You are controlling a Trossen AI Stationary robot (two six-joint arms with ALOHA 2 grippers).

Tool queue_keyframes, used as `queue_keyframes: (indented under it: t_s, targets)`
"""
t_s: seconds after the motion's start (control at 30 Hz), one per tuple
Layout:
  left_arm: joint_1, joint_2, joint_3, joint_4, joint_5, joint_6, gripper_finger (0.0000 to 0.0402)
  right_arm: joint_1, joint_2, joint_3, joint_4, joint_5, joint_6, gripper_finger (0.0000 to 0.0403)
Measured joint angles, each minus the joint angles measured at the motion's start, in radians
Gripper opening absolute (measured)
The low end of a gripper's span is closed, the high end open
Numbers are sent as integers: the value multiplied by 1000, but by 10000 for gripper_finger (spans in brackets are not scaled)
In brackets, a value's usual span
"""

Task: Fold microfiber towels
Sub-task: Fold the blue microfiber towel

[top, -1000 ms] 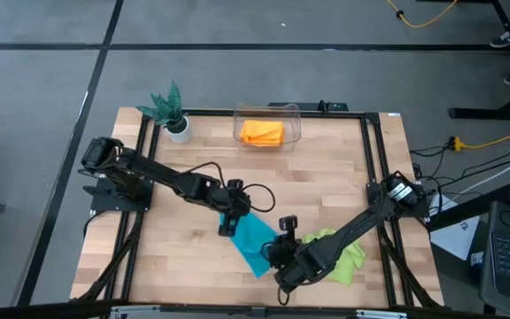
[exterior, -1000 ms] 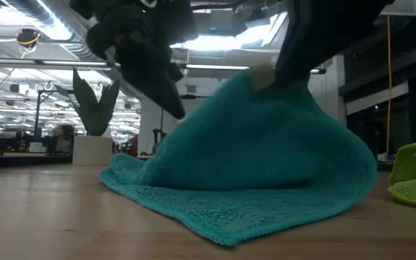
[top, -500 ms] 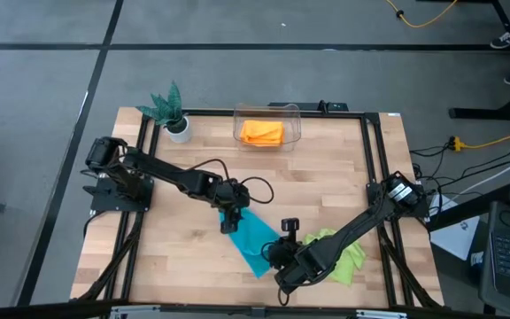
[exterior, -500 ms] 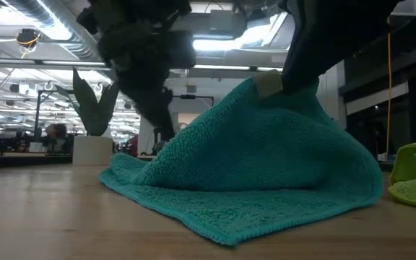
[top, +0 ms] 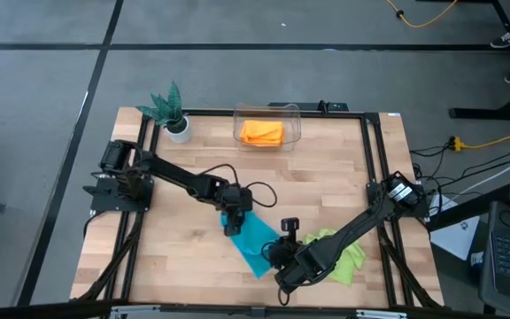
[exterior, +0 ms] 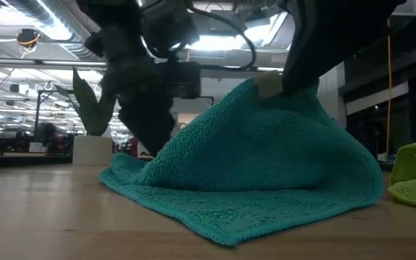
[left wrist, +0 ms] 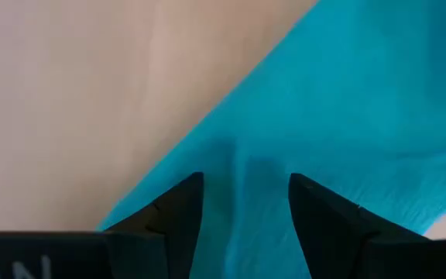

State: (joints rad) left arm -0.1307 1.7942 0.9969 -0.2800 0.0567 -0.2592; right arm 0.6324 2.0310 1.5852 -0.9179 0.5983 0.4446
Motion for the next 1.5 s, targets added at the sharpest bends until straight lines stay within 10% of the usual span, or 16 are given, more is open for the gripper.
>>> queue_keyframes:
  t_s: [0.7,1.13,1.5]
  targets:
    - [-22,0,-1,-13,34,65,178,0,1,0,5,10,-7,8]
    - [-46,7,-1,-9,-123,57,14,0,1,0,5,11,-4,8]
    - [-128,-148,92,-191,-216,-31,0,17,1,3,-63,67,76,8]
